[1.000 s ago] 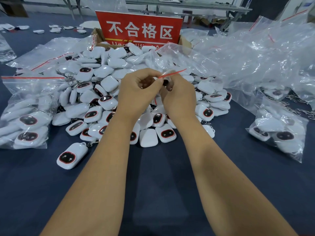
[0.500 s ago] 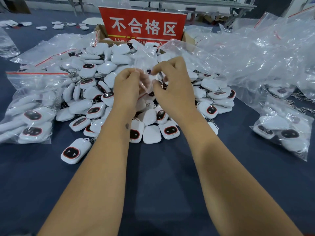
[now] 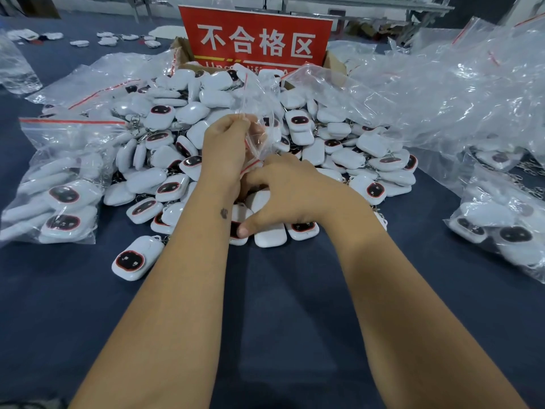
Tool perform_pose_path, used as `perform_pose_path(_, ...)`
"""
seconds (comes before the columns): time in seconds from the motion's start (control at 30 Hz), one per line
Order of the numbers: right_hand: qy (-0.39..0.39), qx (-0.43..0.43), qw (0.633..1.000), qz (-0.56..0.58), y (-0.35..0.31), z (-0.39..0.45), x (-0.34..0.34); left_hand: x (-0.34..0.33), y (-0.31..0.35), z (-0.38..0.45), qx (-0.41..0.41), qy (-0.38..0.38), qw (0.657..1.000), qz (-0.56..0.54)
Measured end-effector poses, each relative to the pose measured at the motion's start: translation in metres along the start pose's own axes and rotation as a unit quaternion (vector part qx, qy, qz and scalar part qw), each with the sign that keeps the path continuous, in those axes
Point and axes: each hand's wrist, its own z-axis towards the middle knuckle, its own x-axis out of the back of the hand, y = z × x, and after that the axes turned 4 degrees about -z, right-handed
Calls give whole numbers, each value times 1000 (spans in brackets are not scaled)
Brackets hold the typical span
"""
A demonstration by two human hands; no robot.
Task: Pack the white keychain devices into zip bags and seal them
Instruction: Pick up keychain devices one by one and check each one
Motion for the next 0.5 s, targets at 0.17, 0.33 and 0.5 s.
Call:
perform_pose_path(0.17, 2, -11, 996, 86, 0, 4, -1, -1, 2, -1, 3, 14, 999, -29)
perform_pose_path(0.33, -1, -37, 980, 197, 9, 1, 6, -1, 3, -4, -12, 37, 998, -42)
perform_pose_path(0.5, 48, -48, 941, 331, 19, -3, 7, -1, 2, -2, -31, 39, 998, -42)
